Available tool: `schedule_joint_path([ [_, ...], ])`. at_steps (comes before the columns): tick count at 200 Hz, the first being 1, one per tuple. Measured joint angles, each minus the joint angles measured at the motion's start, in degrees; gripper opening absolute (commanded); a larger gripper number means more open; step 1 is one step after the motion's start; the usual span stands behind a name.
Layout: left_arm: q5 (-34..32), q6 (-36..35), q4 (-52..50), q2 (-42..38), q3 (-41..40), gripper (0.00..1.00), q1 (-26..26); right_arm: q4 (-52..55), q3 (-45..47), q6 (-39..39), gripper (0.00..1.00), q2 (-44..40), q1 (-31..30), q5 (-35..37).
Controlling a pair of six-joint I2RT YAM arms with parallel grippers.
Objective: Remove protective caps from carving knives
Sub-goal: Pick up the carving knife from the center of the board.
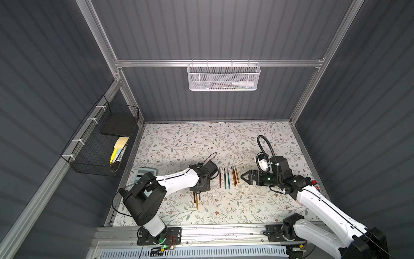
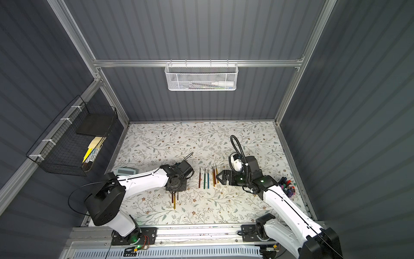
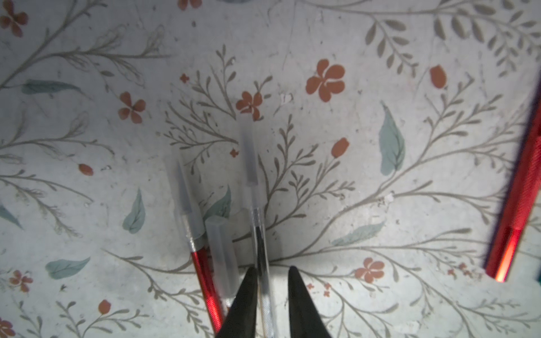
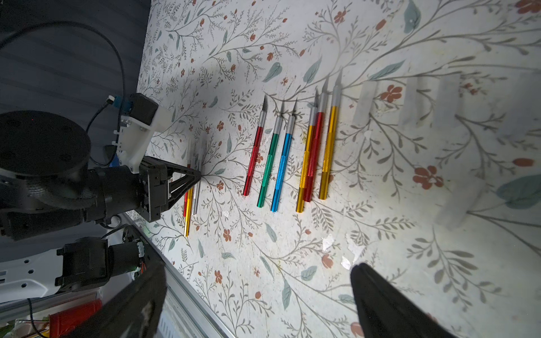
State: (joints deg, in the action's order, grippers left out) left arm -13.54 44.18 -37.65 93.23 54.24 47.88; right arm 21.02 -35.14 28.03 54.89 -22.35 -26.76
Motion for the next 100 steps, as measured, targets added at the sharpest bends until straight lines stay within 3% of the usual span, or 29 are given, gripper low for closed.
schedule_joint_path([
  [100, -0.5, -0.1, 0.9, 1.8, -0.4, 0.17, 0.0, 0.0, 0.0, 0.0, 0.99, 0.0, 0.0, 0.2],
])
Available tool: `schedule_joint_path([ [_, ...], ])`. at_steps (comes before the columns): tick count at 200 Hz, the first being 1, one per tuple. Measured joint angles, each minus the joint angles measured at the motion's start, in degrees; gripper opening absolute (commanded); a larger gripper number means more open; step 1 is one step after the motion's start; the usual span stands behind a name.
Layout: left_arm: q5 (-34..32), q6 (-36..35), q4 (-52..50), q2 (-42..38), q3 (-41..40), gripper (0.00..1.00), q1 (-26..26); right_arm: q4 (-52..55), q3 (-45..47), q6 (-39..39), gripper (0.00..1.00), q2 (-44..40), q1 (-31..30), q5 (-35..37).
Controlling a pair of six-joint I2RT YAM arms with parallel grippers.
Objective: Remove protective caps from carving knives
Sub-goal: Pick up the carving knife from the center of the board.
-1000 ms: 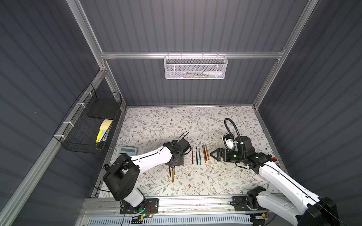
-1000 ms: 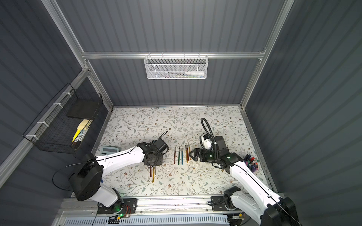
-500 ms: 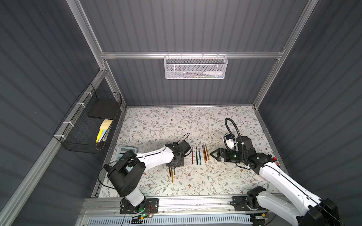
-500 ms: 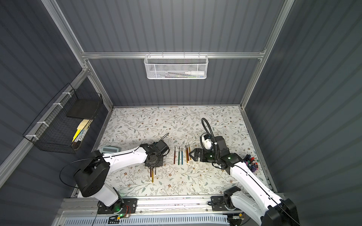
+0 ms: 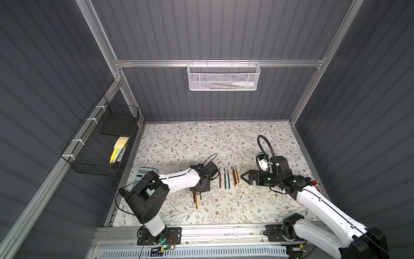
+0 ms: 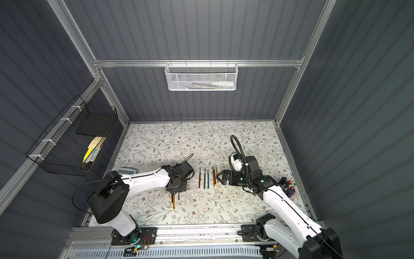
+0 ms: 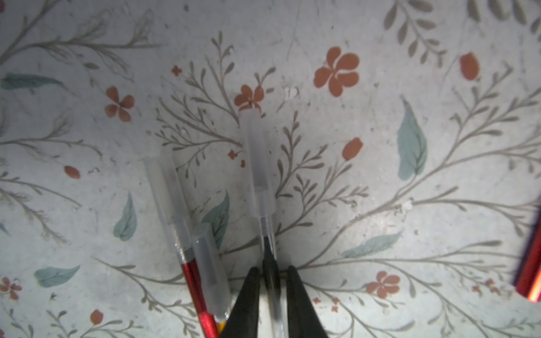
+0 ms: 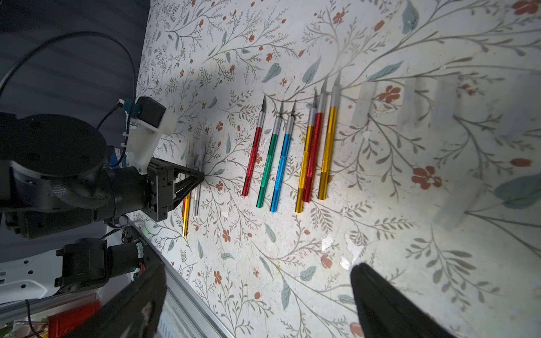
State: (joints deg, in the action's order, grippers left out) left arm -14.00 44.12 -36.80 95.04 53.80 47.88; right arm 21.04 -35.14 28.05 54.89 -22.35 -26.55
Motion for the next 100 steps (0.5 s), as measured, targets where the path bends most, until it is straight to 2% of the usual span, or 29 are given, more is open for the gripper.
schedule_joint_path([
  [26, -0.3, -0.5, 0.6, 0.2, 0.0, 0.09, 0.0, 0.0, 0.0, 0.0, 0.99, 0.0, 0.0, 0.2],
  [68, -0.3, -1.4, 1.7, 0.3, 0.1, 0.04, 0.0, 0.0, 0.0, 0.2, 0.99, 0.0, 0.0, 1.2],
  [100, 3.0, -2.6, 4.7, 0.1, 0.2, 0.03, -0.3, 0.0, 0.1, 1.3, 0.99, 0.0, 0.0, 3.8],
])
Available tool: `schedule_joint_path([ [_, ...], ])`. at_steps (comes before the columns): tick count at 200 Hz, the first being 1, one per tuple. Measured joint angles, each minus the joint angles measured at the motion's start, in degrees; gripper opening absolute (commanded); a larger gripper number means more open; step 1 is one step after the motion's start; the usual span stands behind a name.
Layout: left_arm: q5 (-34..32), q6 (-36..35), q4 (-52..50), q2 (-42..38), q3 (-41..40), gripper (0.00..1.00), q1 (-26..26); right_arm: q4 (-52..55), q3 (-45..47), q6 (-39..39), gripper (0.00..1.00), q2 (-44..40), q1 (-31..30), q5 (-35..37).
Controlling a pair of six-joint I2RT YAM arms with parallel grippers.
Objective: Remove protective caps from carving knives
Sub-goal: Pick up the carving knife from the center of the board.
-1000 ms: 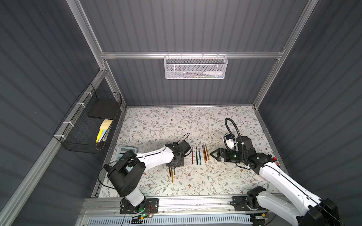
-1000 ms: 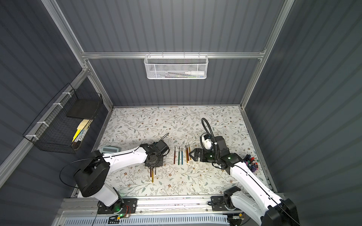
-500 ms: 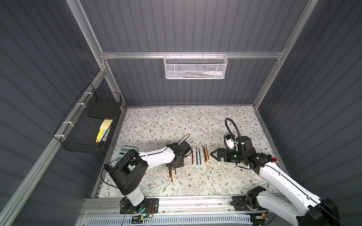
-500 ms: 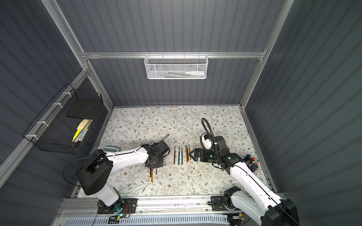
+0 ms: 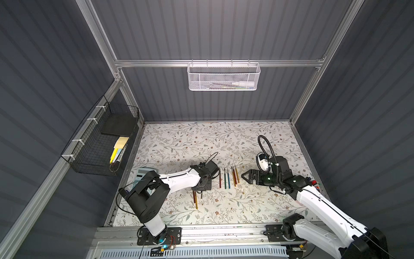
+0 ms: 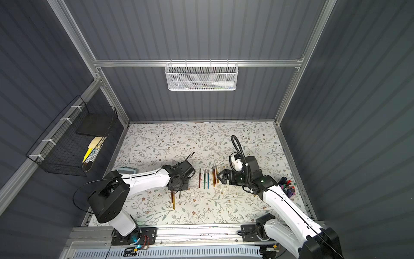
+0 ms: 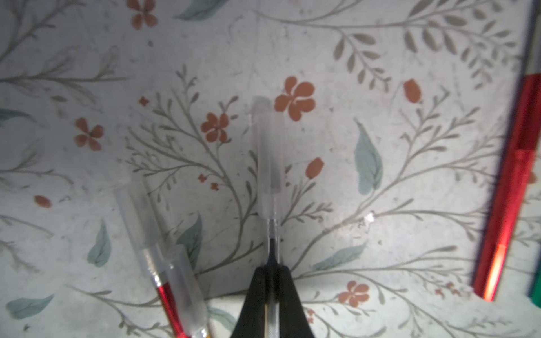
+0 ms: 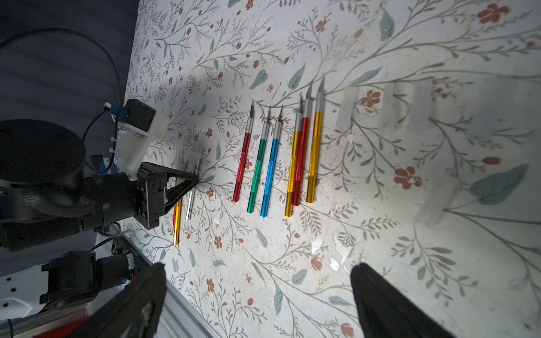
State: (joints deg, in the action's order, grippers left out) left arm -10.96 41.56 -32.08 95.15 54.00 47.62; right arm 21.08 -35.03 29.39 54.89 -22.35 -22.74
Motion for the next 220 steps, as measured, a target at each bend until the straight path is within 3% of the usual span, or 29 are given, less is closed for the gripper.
schedule_joint_path([
  [26, 4.3, -1.4, 2.7, -1.3, 1.1, 0.03, -0.1, -0.3, 0.0, 1.4, 0.98, 0.1, 0.0, 0.6],
  [140, 34.9, -5.6, 24.6, -4.9, 2.5, 0.05, -0.1, -15.5, 0.0, 12.2, 0.69, 9.3, -0.5, -5.0],
  [220, 41.6, -5.1, 30.5, -3.5, 2.6, 0.05, -0.1, -22.8, 0.0, 16.0, 0.51, 14.1, -1.6, -6.4],
])
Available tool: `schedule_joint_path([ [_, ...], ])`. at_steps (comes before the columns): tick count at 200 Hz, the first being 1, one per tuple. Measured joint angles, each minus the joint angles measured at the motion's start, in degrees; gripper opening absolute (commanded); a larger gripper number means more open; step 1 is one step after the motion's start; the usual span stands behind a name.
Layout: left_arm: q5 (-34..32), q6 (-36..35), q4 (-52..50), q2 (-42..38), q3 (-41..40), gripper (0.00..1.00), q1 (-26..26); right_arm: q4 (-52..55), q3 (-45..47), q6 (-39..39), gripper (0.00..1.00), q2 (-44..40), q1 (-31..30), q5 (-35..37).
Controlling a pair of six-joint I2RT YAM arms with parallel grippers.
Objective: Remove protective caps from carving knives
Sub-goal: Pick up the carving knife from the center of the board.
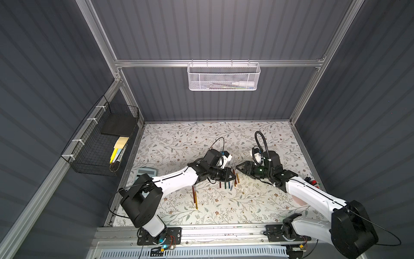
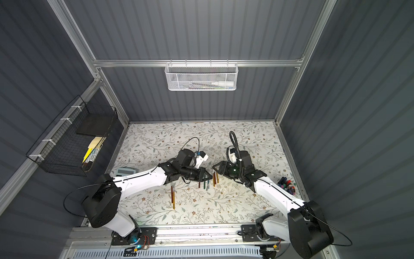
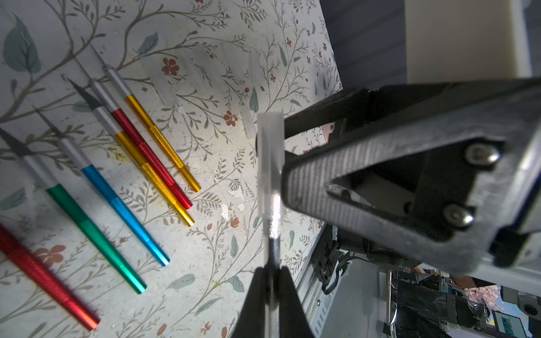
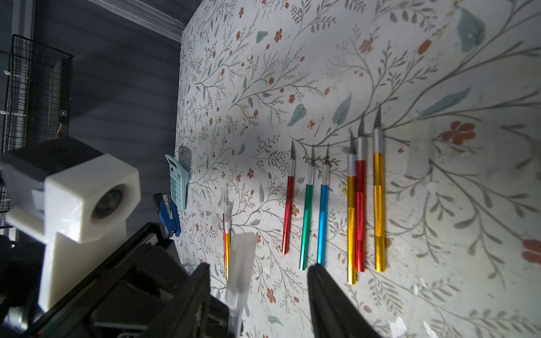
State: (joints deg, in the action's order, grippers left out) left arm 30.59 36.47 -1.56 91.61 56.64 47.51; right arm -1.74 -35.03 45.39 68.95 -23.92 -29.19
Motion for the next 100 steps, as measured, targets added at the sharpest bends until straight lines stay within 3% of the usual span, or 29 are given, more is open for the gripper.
schedule_joint_path([
  [100, 1.0, 0.9, 2.2, 0.8, -0.1, 0.07, 0.0, -3.0, -0.1, 2.0, 0.16, 1.6, -1.3, 0.0],
])
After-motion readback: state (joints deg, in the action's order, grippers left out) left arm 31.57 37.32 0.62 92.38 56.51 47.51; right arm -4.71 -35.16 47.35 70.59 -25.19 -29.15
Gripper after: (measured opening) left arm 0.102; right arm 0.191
